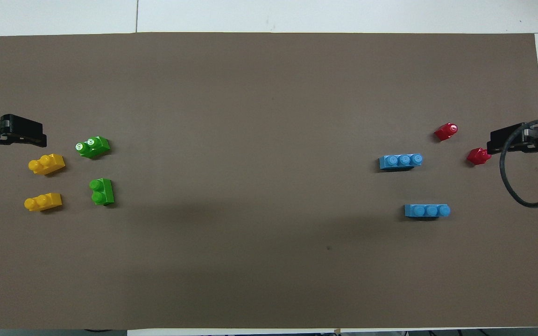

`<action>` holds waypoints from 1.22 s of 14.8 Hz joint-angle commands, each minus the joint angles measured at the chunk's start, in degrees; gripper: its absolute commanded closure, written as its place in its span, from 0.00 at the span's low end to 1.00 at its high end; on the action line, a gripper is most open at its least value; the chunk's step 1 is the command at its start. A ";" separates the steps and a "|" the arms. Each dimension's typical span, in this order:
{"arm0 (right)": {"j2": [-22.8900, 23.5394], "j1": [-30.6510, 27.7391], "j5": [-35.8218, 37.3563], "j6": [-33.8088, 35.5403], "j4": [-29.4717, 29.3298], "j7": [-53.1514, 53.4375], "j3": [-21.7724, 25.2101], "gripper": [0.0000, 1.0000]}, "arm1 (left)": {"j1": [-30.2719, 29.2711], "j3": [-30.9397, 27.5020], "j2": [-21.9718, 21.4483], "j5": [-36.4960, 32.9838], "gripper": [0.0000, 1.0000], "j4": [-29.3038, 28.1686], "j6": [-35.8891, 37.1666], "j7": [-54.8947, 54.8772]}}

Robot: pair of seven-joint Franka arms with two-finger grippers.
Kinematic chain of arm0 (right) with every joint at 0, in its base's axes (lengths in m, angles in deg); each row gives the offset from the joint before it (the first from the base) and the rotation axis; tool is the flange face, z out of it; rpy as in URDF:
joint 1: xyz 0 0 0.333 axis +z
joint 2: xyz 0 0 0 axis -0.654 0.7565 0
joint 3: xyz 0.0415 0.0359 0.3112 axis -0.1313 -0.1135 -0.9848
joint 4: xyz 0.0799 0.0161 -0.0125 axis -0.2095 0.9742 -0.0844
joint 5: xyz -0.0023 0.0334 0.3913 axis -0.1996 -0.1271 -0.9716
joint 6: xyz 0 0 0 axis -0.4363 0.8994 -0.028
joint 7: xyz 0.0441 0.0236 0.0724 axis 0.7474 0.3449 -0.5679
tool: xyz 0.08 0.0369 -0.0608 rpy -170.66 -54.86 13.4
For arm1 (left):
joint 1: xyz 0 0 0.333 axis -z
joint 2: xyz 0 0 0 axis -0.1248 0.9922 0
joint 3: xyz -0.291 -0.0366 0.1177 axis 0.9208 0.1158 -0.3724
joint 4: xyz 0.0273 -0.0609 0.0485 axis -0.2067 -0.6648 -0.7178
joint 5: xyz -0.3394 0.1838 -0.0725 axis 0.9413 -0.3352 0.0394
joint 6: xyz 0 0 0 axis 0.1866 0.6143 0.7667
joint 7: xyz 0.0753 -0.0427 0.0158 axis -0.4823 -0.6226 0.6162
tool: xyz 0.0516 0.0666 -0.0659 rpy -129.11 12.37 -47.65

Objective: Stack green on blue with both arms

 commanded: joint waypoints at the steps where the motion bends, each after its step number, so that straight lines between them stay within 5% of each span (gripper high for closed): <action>1: -1.34 -0.39 0.58 0.62 1.27 -0.71 -0.11 0.00 | -0.31 -0.19 -1.57 -0.28 0.00 -4.46 -3.74 0.00; 10: -1.34 -0.39 0.58 0.62 1.27 -0.71 -0.11 0.00 | -1.63 -0.54 -2.27 -0.46 0.00 -17.38 -16.93 -0.44; 18: -1.34 -0.39 0.58 0.62 1.27 -0.71 -0.11 0.00 | -1.54 -0.46 -2.28 -0.46 0.00 -19.23 -17.38 -0.61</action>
